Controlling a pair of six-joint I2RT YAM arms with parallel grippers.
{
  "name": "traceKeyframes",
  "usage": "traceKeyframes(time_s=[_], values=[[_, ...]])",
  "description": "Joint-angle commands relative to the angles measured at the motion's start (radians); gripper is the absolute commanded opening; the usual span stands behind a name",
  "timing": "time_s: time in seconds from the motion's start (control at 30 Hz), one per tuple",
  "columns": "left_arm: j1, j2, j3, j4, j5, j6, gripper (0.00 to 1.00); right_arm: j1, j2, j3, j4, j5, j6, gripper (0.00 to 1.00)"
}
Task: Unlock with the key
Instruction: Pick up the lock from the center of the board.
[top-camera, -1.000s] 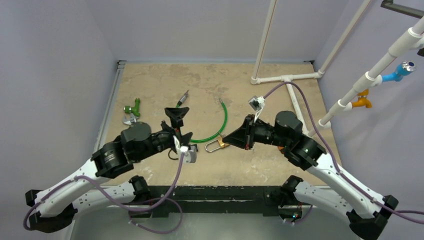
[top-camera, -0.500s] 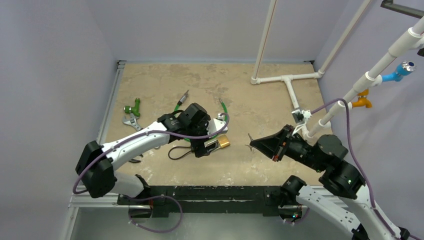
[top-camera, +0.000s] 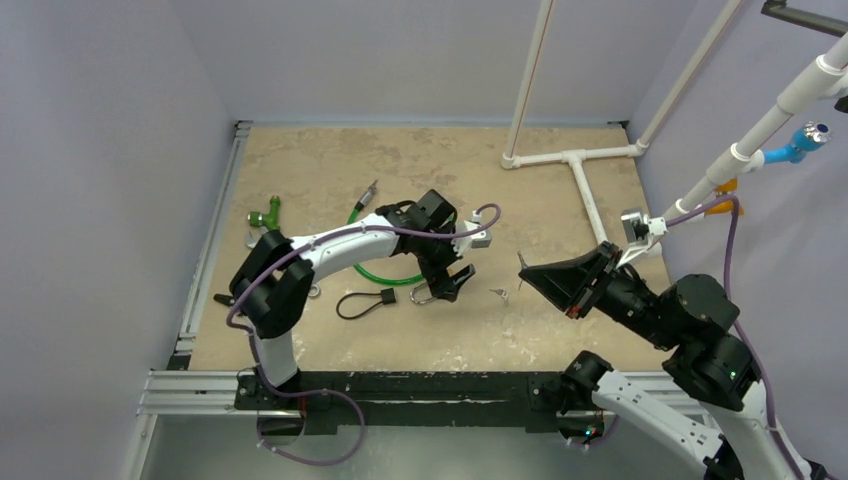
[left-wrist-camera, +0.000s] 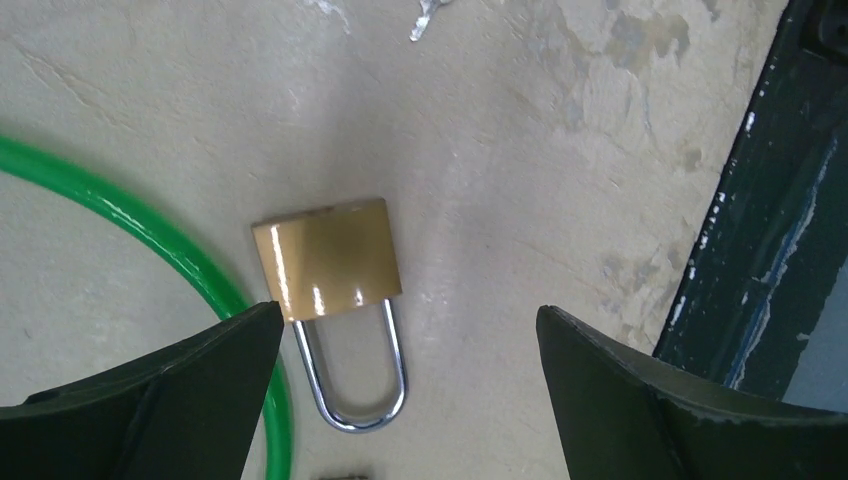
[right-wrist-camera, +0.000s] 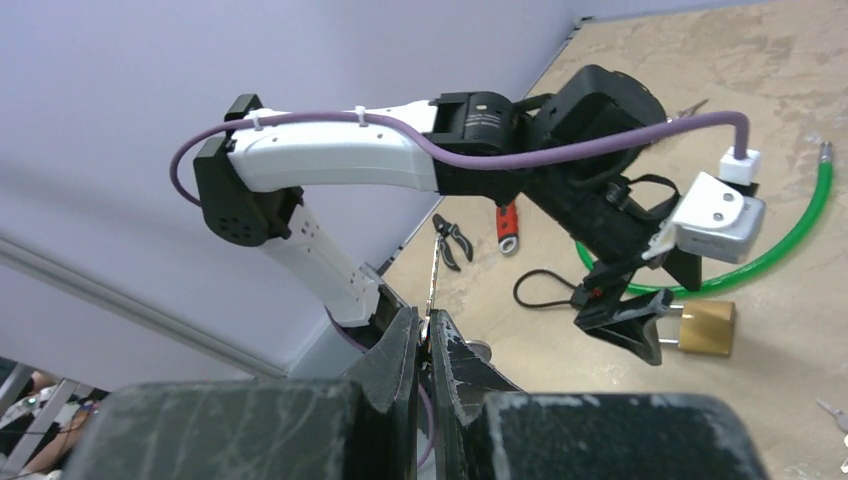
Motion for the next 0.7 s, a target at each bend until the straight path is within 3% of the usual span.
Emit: traceKeyframes(time_s=[0.0,0.3,0.67], values=[[-0.025,0.099,0.119,-0.043,0.009,-0.010,1.00,-0.002,0.043,0.068,0.007,0.034,-0.057,0.00],[-0.056,0.153,0.136,-0.017,-0.057,-0.063,0.98,-0.001,0.097,0.138,-0.002,0.007,-0.080,0.00],[-0.048,0.155,0.142,0.036,-0.140,-0.025,1.00,-0.001,0.115,0.105,0.038,-0.028,-0.066,0.00]])
